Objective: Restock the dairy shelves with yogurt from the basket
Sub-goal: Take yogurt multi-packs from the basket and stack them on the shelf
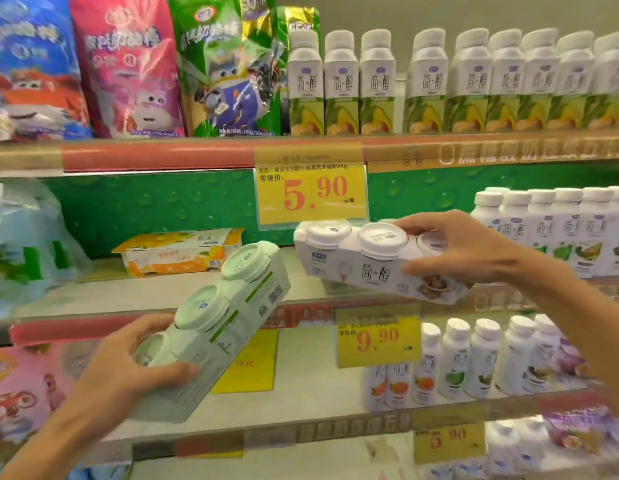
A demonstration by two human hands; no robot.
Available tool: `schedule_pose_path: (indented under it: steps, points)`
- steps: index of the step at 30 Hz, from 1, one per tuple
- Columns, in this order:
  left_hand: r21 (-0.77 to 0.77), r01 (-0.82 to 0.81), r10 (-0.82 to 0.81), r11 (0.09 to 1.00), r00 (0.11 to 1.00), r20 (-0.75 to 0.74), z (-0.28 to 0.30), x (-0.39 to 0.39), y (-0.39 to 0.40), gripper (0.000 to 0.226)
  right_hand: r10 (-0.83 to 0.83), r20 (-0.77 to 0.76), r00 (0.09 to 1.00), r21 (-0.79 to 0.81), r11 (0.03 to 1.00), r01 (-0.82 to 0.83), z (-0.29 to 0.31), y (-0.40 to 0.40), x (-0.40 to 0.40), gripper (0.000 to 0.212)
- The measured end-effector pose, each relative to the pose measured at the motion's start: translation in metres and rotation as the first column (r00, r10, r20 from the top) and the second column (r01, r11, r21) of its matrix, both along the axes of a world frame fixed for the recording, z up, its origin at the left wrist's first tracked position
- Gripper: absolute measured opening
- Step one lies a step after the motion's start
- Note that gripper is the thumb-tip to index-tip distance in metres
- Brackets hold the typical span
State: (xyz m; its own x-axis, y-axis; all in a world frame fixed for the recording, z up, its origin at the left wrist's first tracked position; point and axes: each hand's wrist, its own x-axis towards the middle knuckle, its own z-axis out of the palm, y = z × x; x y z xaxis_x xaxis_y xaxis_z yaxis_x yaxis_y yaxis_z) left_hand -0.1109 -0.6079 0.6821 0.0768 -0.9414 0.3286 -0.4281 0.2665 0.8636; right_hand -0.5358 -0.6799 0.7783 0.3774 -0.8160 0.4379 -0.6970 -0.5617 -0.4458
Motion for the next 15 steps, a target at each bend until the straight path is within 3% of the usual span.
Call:
schedule_pose_path:
  steps: [6,11,15]
  points:
    - [-0.042,0.117,-0.112,0.992,0.989,0.099,0.029,0.012,-0.041,0.071,0.000,-0.025,1.000,0.054,0.999,0.001,0.017,-0.018,-0.007,0.051]
    - [-0.064,0.110,-0.092,0.992,0.968,0.233,0.038,0.011,-0.072,0.069,-0.005,-0.002,1.000,0.067,0.998,0.005,0.027,-0.032,-0.019,0.038]
    - [-0.050,0.078,-0.060,0.996,0.952,0.301,0.042,0.014,-0.093,0.067,-0.024,0.041,0.999,0.033,0.999,0.023,0.035,-0.049,-0.027,0.044]
